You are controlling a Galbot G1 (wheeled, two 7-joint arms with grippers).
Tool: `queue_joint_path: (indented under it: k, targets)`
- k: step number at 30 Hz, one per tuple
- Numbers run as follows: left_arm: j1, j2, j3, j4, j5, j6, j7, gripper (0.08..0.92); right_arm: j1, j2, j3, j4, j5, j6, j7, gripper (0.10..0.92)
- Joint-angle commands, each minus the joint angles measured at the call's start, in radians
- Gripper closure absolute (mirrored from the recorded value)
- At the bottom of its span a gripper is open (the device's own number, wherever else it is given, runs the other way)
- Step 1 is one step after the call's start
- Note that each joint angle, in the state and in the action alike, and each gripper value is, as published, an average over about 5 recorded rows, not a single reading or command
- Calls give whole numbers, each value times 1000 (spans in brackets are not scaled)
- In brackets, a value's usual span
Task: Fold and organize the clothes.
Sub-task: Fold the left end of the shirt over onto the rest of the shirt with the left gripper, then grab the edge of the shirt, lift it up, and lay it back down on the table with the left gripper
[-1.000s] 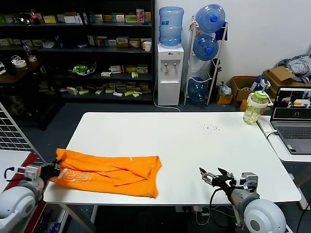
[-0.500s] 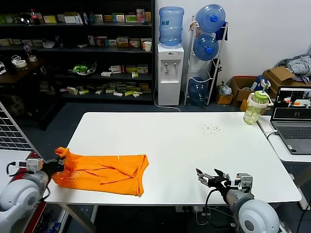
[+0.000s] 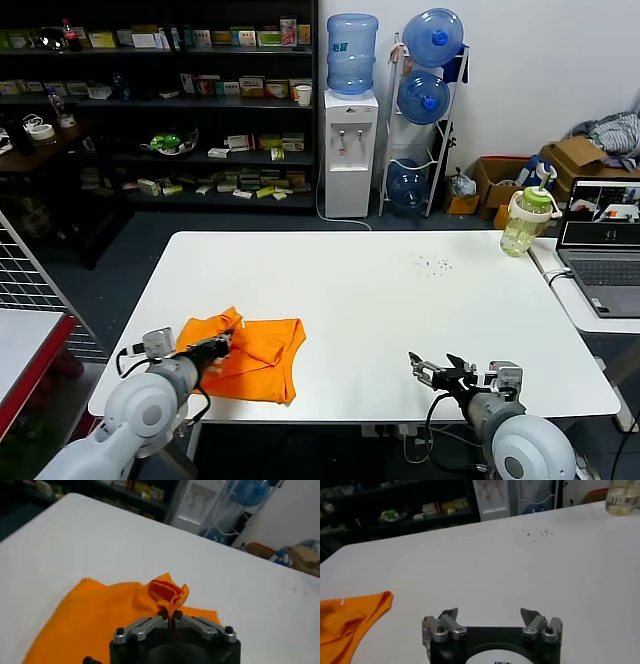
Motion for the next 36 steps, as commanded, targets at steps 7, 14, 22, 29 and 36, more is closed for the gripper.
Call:
queue_joint_path:
  k: [7,14,22,29,36]
  targets:
    - [-42,-113,111,-55,0,26,-70,879,12,0,-7,-12,4,-2,9,203]
    - [-40,-116,102,-40,44,25,-31,805,20,0,-14,-13,5,-2,10,203]
    - [-32,-75,59,-41,33,25,-9,571,21,-3,-13,-13,7,-1,9,203]
    - [44,99,-77,53,66,26,147,372,16,-4,-8,-11,8,1,2,203]
    - [82,284,-157,317,168,-10,503,200,18,-5,-10,-12,9,2,-2,203]
